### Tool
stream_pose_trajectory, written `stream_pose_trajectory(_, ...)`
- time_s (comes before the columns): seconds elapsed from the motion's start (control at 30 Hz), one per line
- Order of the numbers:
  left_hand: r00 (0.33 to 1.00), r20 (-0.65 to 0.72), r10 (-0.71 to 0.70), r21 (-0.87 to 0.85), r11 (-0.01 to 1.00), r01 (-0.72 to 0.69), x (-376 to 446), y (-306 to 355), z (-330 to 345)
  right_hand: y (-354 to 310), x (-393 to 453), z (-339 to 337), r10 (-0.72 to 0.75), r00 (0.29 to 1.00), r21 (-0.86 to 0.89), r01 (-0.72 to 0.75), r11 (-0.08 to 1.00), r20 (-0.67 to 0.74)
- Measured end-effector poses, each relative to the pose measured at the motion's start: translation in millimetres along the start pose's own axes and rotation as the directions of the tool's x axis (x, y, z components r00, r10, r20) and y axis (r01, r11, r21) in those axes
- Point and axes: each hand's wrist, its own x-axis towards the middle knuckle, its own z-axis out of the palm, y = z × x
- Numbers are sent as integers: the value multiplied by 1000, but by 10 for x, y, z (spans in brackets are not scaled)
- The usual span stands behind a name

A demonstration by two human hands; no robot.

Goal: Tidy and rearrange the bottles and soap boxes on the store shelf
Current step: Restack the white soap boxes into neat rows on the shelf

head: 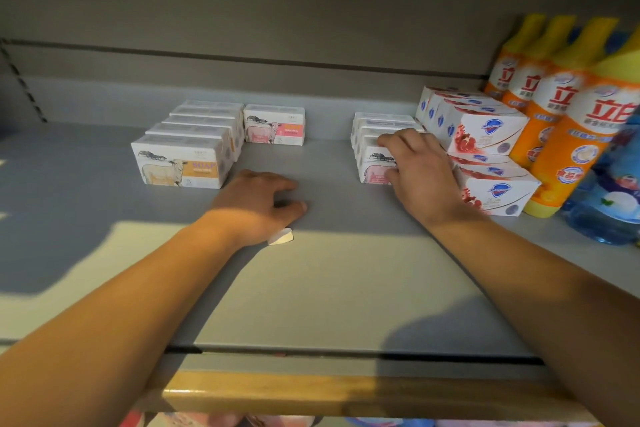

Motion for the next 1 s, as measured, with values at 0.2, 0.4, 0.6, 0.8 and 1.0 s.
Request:
stream_pose_trajectory(0.2,1000,11,-7,-23,1000,7,-26,5,-30,9,56,29,15,999,-30,-14,999,35)
stream_pose_trajectory(0.4,1000,26,-16,-64,998,18,-28,12,-56,22,60,9,32,998,-44,-30,999,48)
stream_pose_trajectory(0.6,996,2,-89,-289,953,86,-33,2,-145,-85,96,-161,49,993,-57,-43,997,111)
stream_pose_trajectory(0.8,925,-199,-324,-616,775,139,22,-138,-274,-578,400,-174,-24,1000,197,19,980,20)
stream_pose_trajectory(1.0,879,-183,-440,-772,618,148,41,-175,-266,-1054,963,443,-29,979,302,-34,953,203)
